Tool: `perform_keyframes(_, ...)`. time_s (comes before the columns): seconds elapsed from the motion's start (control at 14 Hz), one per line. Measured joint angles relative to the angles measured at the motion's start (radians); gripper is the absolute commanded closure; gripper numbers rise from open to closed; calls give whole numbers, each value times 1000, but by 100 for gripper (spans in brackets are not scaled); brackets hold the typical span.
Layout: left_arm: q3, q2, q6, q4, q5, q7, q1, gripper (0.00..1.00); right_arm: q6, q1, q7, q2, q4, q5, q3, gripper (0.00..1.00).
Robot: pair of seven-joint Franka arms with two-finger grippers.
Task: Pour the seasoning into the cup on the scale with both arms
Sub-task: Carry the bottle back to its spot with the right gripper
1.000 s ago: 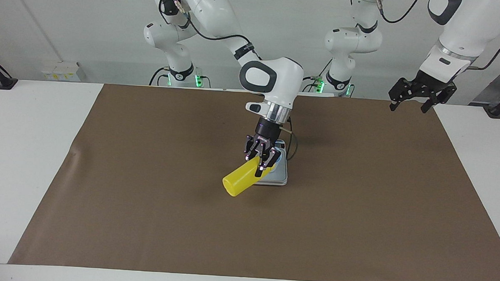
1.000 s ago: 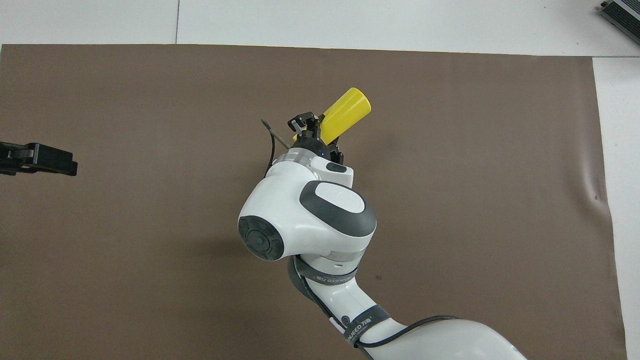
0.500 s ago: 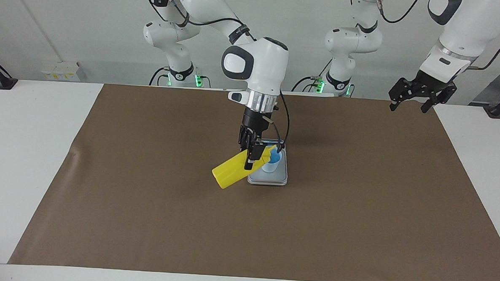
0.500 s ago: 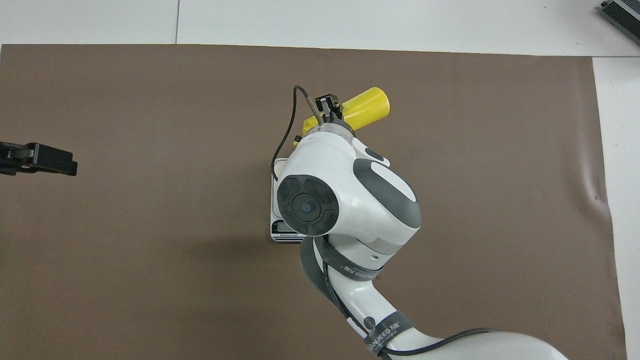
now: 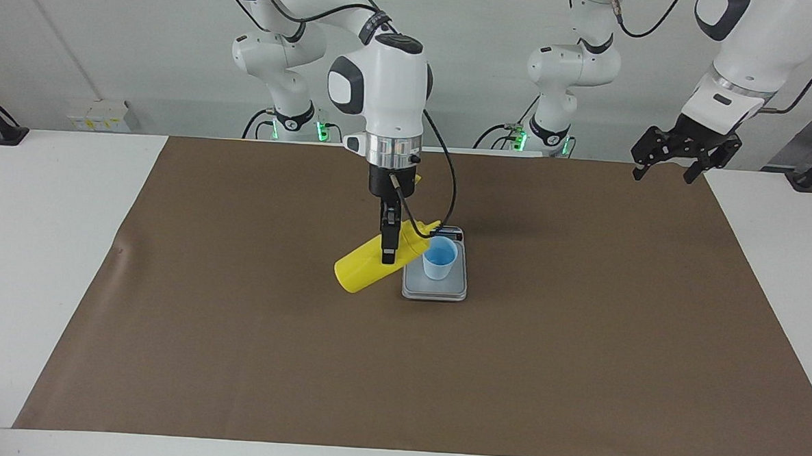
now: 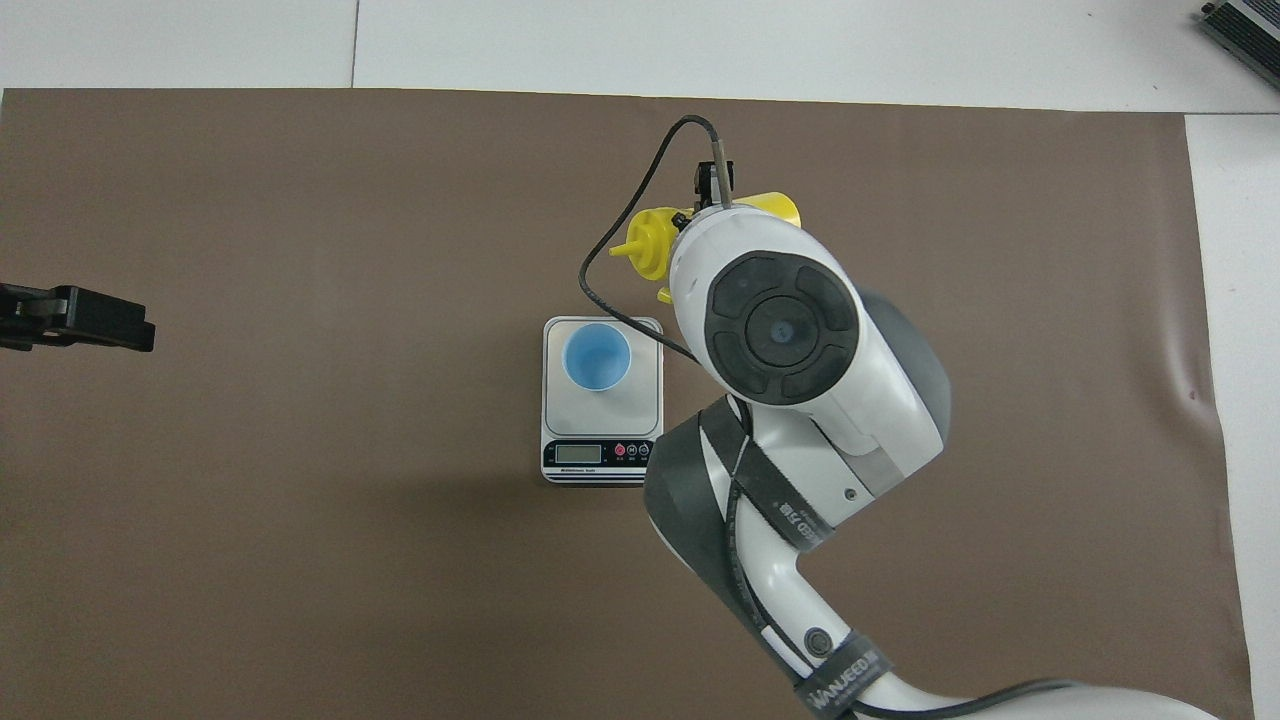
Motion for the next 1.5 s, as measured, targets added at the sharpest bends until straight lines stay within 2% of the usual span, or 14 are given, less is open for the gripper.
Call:
perform_keyframes(0.29, 0, 0, 0, 0, 0, 0, 0, 0, -3, -85, -82, -44, -1, 241, -2, 100)
perform_keyframes(0.71, 0, 0, 0, 0, 0, 0, 0, 0, -28, -221, -169, -81, -37, 521, -4, 100)
perform_keyframes(1.07, 0, 0, 0, 0, 0, 0, 0, 0, -160, -388, -485, -113, -104, 811, -7, 100)
perform_keyframes(1.5, 0, 0, 0, 0, 0, 0, 0, 0, -291, -592, -863, -132, -260, 1022, -9, 100)
